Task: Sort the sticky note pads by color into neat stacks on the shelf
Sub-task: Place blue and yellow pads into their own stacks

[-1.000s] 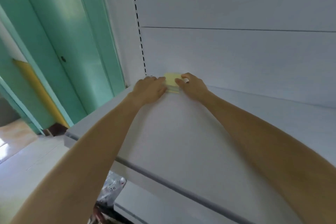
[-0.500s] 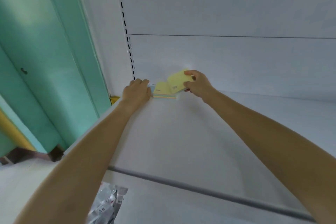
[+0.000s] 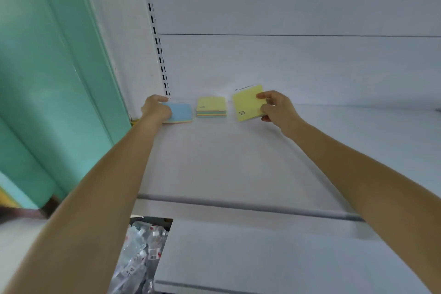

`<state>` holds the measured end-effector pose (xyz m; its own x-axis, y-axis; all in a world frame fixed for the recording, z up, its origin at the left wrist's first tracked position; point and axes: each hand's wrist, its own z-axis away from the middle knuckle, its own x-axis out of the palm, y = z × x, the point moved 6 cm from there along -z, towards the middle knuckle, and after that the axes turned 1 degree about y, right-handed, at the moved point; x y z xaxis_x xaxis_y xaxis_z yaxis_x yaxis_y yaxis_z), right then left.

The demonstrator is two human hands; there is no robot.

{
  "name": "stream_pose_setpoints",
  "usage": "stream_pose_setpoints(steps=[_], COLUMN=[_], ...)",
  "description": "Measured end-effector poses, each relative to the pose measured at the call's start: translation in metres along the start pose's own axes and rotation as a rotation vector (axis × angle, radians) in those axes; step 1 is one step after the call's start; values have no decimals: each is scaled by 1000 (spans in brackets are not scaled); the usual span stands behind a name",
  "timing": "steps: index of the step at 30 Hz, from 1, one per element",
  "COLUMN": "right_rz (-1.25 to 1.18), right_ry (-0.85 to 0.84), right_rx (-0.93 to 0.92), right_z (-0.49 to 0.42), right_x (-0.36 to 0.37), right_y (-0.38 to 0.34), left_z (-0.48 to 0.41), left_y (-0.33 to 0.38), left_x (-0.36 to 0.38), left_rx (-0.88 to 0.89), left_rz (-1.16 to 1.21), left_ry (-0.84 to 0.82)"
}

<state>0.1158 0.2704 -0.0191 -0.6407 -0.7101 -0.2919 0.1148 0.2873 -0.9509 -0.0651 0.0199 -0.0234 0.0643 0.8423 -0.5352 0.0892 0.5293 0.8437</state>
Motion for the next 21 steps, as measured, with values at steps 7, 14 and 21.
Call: stream_pose_setpoints(steps=[7, 14, 21], right_rz=[-42, -38, -46], right_ry=[42, 157, 292], right_rx=[-43, -88, -57], right_z=[22, 62, 127], right_x=[-31, -138, -322], right_y=[4, 19, 69], left_z=[34, 123, 258], left_y=[33, 124, 200], left_x=[-9, 79, 223], left_rx=[161, 406, 485], left_rz=[304, 444, 486], left_ry=[160, -131, -360])
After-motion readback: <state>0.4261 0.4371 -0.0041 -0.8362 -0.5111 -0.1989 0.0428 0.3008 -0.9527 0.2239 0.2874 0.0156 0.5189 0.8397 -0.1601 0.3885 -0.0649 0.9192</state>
